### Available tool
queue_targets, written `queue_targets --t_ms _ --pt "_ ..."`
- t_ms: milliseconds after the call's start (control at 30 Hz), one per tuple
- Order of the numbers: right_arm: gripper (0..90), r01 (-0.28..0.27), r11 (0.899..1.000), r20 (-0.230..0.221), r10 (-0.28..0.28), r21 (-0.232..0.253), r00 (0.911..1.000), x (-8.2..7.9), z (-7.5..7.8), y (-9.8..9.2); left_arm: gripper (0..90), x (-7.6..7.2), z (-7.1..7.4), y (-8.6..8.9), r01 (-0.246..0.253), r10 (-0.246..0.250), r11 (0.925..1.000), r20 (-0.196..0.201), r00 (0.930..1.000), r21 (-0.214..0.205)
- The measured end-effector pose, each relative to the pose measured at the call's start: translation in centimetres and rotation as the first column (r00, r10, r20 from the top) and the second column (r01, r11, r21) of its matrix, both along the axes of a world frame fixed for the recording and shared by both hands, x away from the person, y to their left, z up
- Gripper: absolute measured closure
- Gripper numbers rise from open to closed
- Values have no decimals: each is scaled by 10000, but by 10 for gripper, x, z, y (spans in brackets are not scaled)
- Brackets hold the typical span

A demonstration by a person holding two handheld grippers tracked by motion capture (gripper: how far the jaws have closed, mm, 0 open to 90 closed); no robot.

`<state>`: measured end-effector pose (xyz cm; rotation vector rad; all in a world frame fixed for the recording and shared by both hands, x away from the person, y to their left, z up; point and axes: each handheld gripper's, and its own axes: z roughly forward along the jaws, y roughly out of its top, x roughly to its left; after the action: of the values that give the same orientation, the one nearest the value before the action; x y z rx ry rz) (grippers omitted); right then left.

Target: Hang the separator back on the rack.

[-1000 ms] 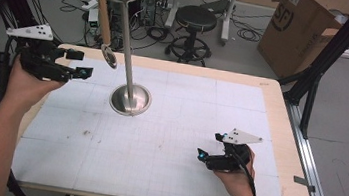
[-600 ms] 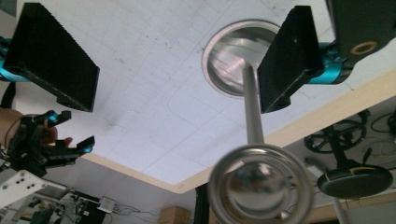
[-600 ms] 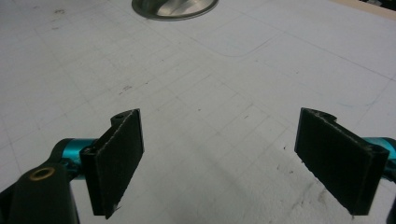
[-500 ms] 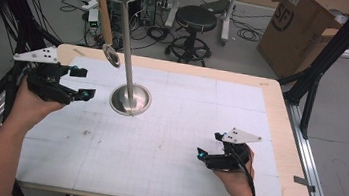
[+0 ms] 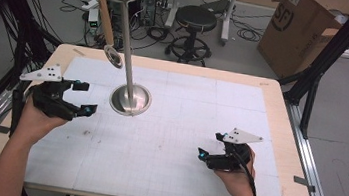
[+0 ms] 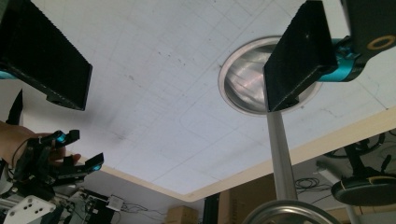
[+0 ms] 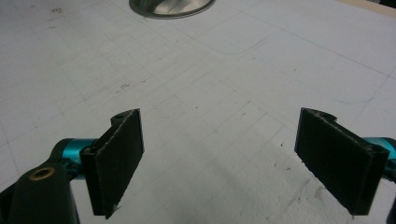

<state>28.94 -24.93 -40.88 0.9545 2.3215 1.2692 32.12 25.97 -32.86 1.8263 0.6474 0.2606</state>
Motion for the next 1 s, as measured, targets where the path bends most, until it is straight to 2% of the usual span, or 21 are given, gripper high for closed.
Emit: queue_targets --t_ms 133,200,300,567,733,833,1000 --pt "144 8 10000 -36 -8 0 10000 0 0 1 80 -6 -9 -2 77 -77 10000 -12 10000 -1" --pt "144 18 10000 -54 -18 -1 10000 0 0 1 74 -6 -10 -2 -30 30 9997 -33 10000 248" --pt "144 -36 10000 25 36 -62 10000 0 0 1 72 -9 -10 -1 -24 23 9999 68 10000 116" --pt "144 -31 10000 26 31 -23 10000 0 0 1 67 -11 -21 0 -103 104 9999 -118 9999 46" --pt "144 -38 10000 -12 38 -13 10000 0 0 0 62 -9 -27 -2 -24 28 9999 -215 9998 163" --pt "144 -25 10000 -17 25 -8 10000 1 0 0 17 -7 -31 -5 -74 83 9994 -276 9996 329" --pt "144 -21 10000 -14 21 20 10000 2 0 -1 17 -6 -37 -10 -44 68 9982 -401 9992 590"
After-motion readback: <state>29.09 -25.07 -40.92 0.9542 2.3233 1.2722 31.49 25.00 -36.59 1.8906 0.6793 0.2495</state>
